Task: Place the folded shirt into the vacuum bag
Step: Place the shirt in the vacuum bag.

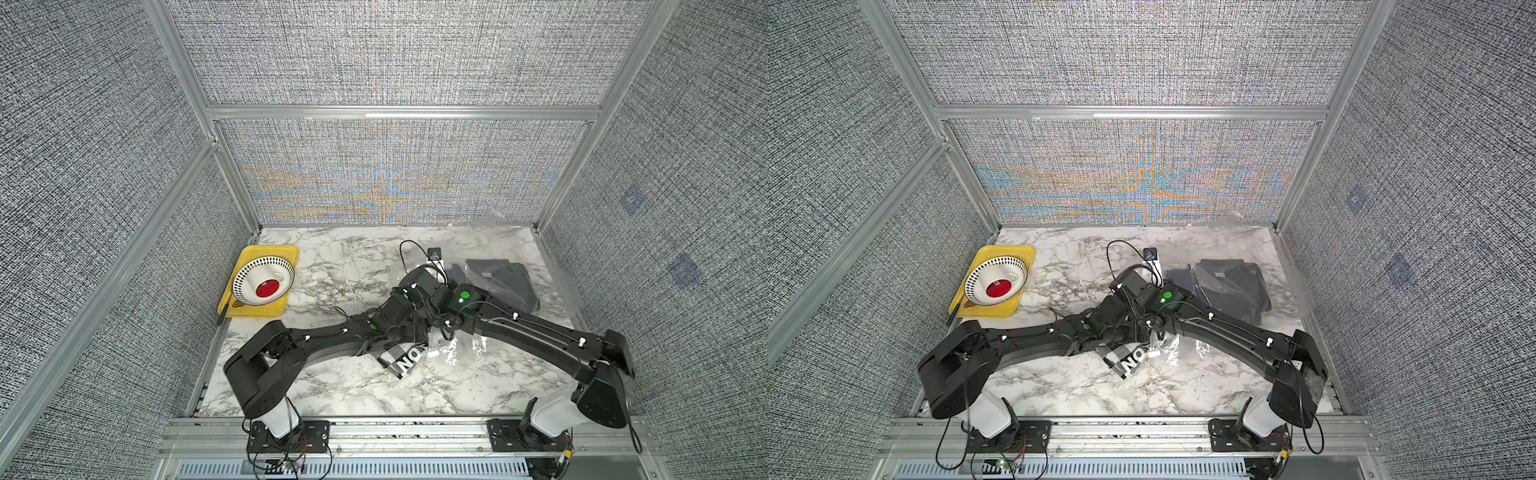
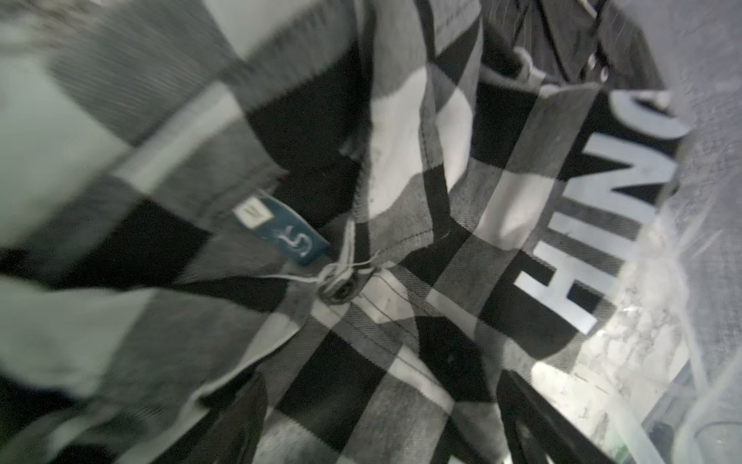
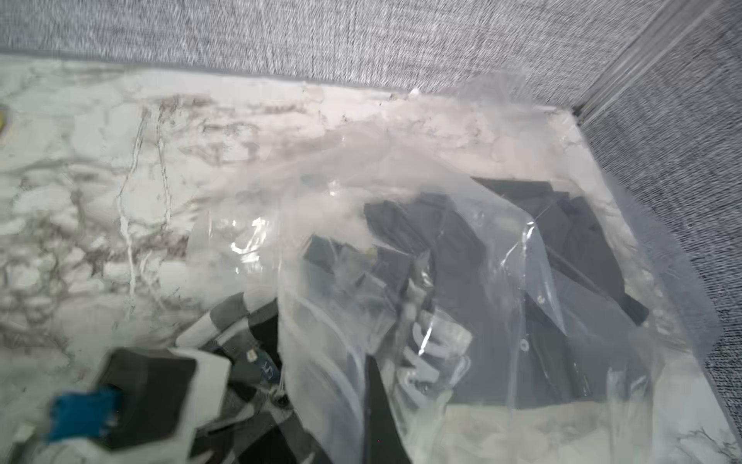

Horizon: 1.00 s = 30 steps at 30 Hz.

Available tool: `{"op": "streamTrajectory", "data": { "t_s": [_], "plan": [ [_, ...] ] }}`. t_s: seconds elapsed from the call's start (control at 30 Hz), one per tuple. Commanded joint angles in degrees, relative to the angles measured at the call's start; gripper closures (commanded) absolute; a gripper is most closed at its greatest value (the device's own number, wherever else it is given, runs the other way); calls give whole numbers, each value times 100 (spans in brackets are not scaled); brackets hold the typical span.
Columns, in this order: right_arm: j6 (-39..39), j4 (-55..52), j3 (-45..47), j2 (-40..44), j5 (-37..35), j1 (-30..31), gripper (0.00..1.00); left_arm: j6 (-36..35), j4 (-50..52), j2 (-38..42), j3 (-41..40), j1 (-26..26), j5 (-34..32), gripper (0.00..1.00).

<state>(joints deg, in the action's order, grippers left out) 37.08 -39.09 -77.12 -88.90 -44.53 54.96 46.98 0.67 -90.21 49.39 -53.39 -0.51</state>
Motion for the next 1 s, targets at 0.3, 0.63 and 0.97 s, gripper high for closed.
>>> {"op": "streamTrajectory", "data": {
  "t_s": [0.3,0.63,0.97],
  "plan": [
    [-139,-21,-338,-163,408,45,100,256,627,1635,-716,369,-1246,11],
    [-296,474,-97,136,523,76,100,-230,824,1273,-46,584,-1159,0],
    [-289,418,-212,83,656,9,100,-250,954,20,1033,643,-1547,2]
  ]
}}
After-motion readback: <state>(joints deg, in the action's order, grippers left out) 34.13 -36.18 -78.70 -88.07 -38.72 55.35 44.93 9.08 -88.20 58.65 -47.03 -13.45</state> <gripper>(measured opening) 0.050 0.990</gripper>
